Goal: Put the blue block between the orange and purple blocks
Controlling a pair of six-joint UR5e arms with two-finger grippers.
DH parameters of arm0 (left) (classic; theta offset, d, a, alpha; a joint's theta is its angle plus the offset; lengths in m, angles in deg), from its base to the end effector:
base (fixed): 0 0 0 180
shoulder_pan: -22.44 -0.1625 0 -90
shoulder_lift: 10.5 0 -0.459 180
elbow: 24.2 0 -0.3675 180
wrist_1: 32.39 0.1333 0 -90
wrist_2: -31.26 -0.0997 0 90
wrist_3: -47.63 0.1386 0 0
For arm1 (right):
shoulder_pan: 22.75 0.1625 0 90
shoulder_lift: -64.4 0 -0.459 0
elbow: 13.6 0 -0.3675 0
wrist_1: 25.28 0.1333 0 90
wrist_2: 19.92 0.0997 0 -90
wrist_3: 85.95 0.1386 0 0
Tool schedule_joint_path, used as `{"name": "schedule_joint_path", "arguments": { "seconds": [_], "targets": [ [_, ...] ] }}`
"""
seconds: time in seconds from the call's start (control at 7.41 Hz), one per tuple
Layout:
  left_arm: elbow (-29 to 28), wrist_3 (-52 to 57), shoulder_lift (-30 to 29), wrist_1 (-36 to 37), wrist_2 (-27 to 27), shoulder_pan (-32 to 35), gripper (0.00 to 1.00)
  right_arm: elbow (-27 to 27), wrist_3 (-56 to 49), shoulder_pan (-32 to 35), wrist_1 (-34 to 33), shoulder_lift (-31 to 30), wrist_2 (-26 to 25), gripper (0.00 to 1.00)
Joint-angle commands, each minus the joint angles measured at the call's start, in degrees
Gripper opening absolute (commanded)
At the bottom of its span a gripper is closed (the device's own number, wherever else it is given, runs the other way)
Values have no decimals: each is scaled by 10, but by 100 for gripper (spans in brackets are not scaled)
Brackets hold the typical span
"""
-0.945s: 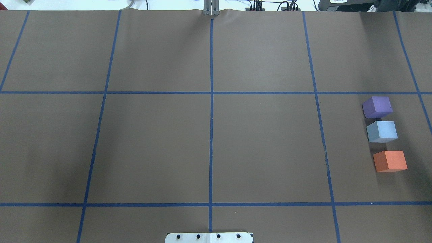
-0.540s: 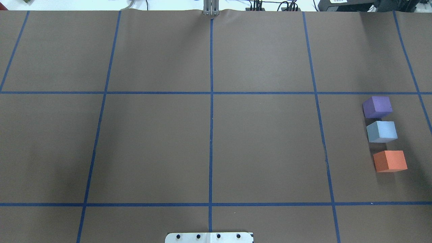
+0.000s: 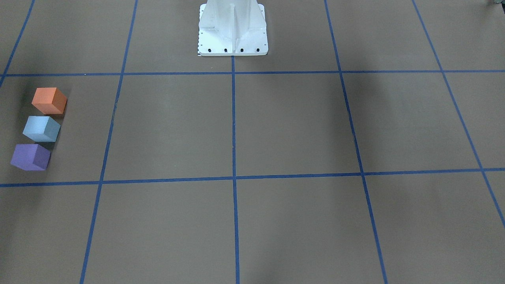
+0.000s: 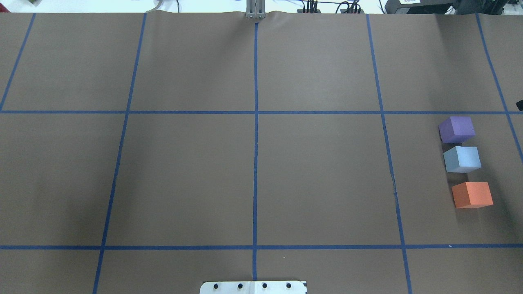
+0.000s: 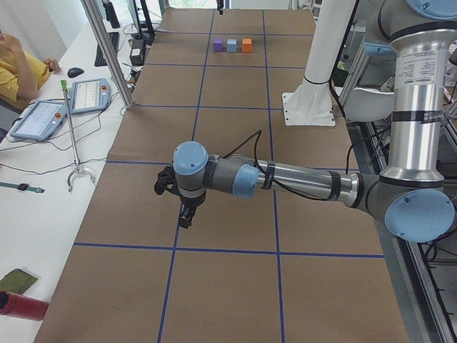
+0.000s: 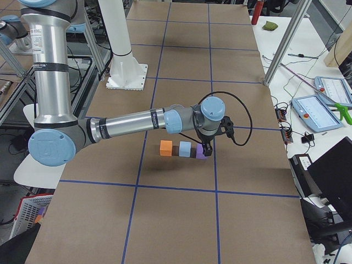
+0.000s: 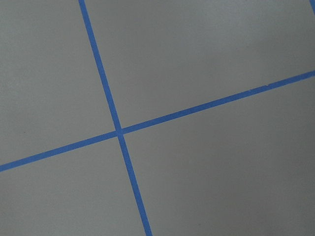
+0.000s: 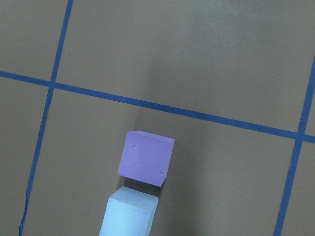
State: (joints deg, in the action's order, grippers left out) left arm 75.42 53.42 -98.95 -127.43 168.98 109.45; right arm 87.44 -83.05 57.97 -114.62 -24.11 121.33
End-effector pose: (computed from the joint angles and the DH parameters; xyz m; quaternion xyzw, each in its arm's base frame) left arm -0.0062 -0.4707 0.6379 0.1142 0.3992 0.1156 0.9024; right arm -0.0537 -0.4852 0.6033 0.0574 -0.4382 -0.0994 0.8915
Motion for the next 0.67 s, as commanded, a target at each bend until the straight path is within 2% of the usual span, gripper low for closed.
{"name": "schedule_joint_path", "arguments": {
  "seconds": [0.0, 0.54],
  "targets": [
    [2, 0, -1, -1, 0, 0, 100, 17, 0, -17, 2, 3, -37, 100],
    [9, -1, -3, 0, -4, -1, 100, 20, 0, -35, 2, 8, -43, 100]
  ]
}}
